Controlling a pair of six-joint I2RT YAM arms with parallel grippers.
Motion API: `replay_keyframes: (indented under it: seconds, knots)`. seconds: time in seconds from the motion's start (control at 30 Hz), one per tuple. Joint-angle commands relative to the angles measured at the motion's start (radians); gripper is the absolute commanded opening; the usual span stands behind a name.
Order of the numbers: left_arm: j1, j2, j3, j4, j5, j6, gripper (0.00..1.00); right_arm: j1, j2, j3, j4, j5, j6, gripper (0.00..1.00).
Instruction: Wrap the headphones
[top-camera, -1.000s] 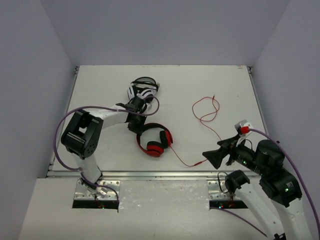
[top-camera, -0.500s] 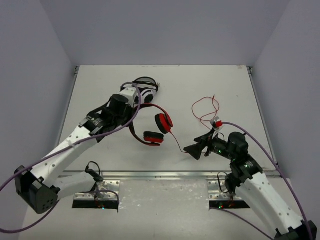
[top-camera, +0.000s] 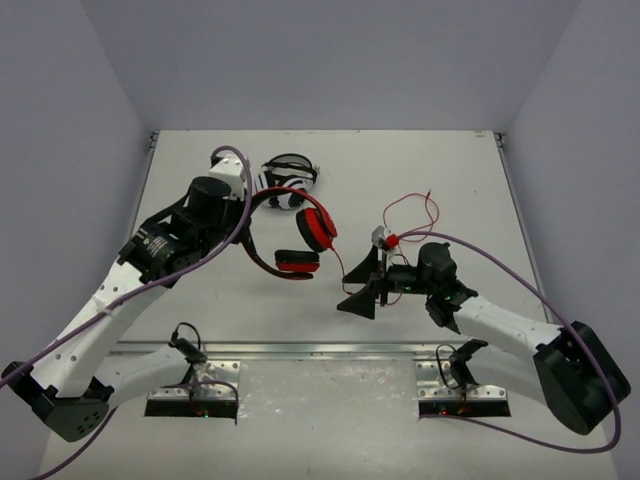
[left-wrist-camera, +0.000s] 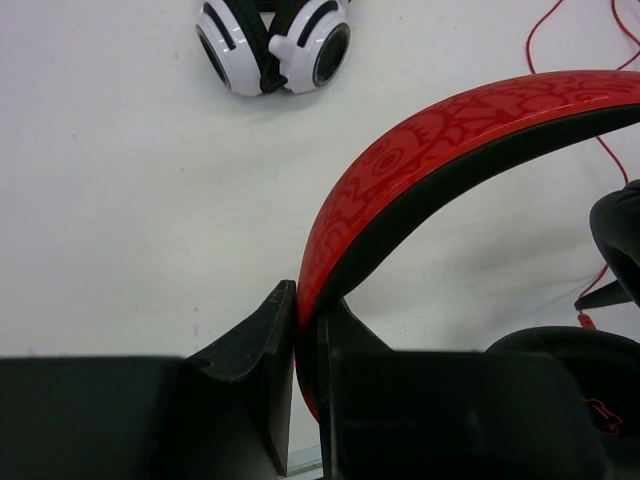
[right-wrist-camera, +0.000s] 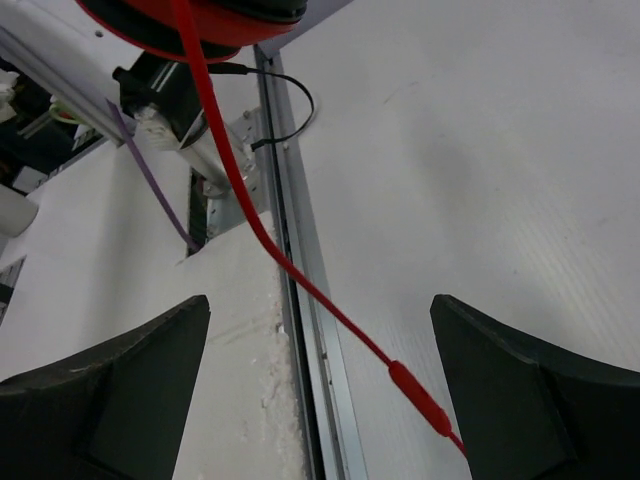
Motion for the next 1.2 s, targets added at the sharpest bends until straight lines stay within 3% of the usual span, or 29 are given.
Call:
replay_keyframes:
  seconds: [0.0,0.07,0.1,0.13,0.3,0.4,0.43,0.7,0.83,0.93,0.97,1.0,1.13,1.17]
  knots:
    - [0.002,-0.010,0.079,0.021,0.001,-0.045,0.00,0.033,0.046,-0.015,0.224,-0.051,0.037,0.91]
    - [0.001,-0.010,0.099,0.021,0.006,-0.050,0.00,0.055,0.082,-0.005,0.221,-0.034,0.014,0.78]
    - [0.002,-0.013,0.110,0.024,0.000,-0.059,0.00,0.062,0.120,0.003,0.214,-0.031,0.006,0.66]
    - [0.001,-0.016,0.130,0.025,-0.008,-0.065,0.00,0.063,0.141,0.002,0.232,-0.033,0.009,0.59]
    - [0.002,-0.023,0.173,0.030,-0.017,-0.085,0.01,0.066,0.204,-0.044,0.355,0.009,0.035,0.40]
    - [0.002,-0.027,0.176,0.032,-0.058,-0.084,0.00,0.066,0.195,-0.049,0.341,0.023,0.032,0.30]
    - [0.001,-0.027,0.176,0.032,-0.080,-0.084,0.00,0.066,0.173,-0.049,0.327,0.023,0.020,0.21]
    - [0.002,-0.055,0.121,0.079,-0.227,-0.117,0.00,0.069,-0.080,-0.167,0.154,0.118,-0.029,0.20]
    - [0.004,-0.058,0.115,0.099,-0.249,-0.145,0.00,0.071,-0.187,-0.202,0.077,0.147,-0.040,0.30]
    - [0.002,-0.052,0.113,0.111,-0.238,-0.147,0.00,0.071,-0.206,-0.196,0.056,0.141,-0.041,0.21]
    - [0.002,-0.049,0.112,0.113,-0.236,-0.148,0.00,0.071,-0.206,-0.187,0.045,0.135,-0.043,0.07]
    - [0.004,-0.046,0.112,0.114,-0.242,-0.145,0.00,0.071,-0.209,-0.179,0.030,0.136,-0.046,0.01]
    - [0.002,-0.036,0.081,0.131,-0.337,-0.114,0.00,0.083,-0.261,-0.103,-0.203,0.225,-0.112,0.01]
    - [0.004,-0.027,0.060,0.154,-0.354,-0.084,0.00,0.105,-0.278,-0.060,-0.333,0.313,-0.133,0.01]
